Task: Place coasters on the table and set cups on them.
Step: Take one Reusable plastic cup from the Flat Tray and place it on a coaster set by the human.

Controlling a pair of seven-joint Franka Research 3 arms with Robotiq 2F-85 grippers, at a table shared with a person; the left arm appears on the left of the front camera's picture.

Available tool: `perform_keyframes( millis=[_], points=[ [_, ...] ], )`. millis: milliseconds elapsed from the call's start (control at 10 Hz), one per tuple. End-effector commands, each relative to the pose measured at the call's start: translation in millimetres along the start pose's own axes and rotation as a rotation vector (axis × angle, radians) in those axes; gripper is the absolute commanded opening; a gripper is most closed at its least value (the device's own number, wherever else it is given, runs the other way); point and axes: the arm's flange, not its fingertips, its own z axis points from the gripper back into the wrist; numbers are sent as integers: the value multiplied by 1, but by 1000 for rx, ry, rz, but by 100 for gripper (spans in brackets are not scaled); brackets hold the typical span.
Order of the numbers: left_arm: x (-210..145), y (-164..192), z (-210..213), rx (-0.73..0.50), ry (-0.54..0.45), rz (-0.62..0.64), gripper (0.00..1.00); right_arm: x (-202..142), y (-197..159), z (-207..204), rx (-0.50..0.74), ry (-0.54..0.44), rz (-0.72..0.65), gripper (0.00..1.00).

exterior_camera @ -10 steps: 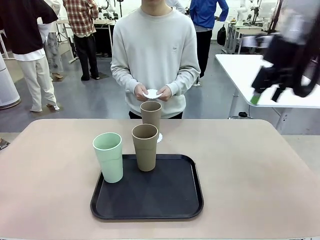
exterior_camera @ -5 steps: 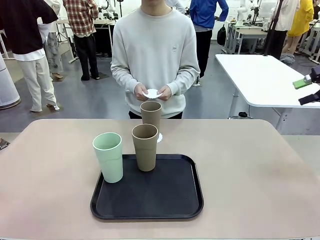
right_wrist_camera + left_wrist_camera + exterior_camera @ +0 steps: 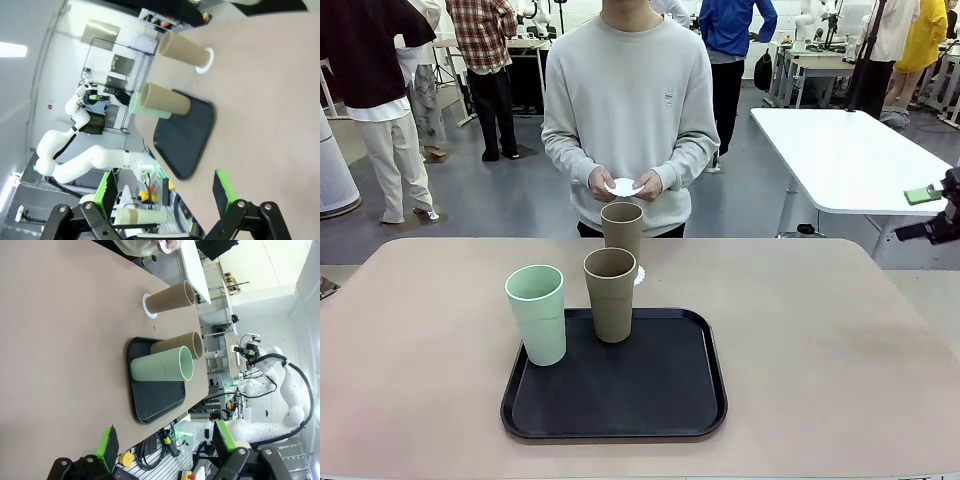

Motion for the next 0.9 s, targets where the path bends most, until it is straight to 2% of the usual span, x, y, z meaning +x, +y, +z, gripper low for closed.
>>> perform_keyframes(
  millis=[0,400,500,800],
  points=[
    [-1,2,0,-12,-5,-14,100,-2,11,16,-54,36,-97,100],
    [-1,2,0,-12,-5,-14,100,-20,0,28,-43,49,-181,100],
    [-1,2,0,-12,-5,-14,100,-16,-2,27,-53,26,-137,100],
    [-1,2,0,-12,-5,-14,100,-16,-2,27,-53,26,-137,100]
  ],
)
